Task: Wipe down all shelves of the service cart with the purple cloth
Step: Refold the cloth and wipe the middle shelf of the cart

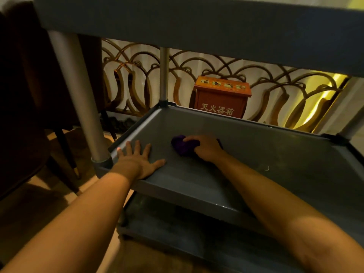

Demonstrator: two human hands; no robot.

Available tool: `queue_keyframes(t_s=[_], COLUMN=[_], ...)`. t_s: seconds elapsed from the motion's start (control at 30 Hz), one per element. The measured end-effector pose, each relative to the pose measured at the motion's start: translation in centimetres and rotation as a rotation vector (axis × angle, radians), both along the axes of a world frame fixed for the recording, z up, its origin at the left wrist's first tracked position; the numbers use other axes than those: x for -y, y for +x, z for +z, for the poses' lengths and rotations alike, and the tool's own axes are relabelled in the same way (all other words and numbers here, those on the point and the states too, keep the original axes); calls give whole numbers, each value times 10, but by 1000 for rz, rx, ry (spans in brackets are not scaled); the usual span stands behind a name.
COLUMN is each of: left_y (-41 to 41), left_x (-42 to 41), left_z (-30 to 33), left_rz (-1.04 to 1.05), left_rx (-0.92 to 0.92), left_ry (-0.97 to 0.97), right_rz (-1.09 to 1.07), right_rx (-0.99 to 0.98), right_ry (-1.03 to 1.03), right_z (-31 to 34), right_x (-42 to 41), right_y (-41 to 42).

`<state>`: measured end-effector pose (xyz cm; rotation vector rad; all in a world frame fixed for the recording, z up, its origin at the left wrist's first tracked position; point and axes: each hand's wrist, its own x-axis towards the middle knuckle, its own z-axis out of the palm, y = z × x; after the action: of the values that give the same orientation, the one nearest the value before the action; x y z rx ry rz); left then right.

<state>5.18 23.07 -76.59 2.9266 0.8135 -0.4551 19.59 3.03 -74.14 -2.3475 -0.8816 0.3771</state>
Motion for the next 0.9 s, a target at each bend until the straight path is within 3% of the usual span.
queue_keyframes(t_s=[0.13,0.33,0.5,0.67,0.9], left_y=[-2,-2,17,14,12], left_x=[5,12,37,42,48], left_z=[7,14,14,-8,-3], left_rz=[2,10,18,68,67], left_rx=[2,-4,73,62,76], left_ry=[-9,3,-69,-26,2], right_rz=[52,171,215,232,338], right_rx=[-113,-135,13,-109,-82], right_ry=[41,-91,84,-13,-133], right_z=[4,19,21,13,21], right_x=[29,82,54,75,131], right_y=[-25,-43,-61,-54,-53])
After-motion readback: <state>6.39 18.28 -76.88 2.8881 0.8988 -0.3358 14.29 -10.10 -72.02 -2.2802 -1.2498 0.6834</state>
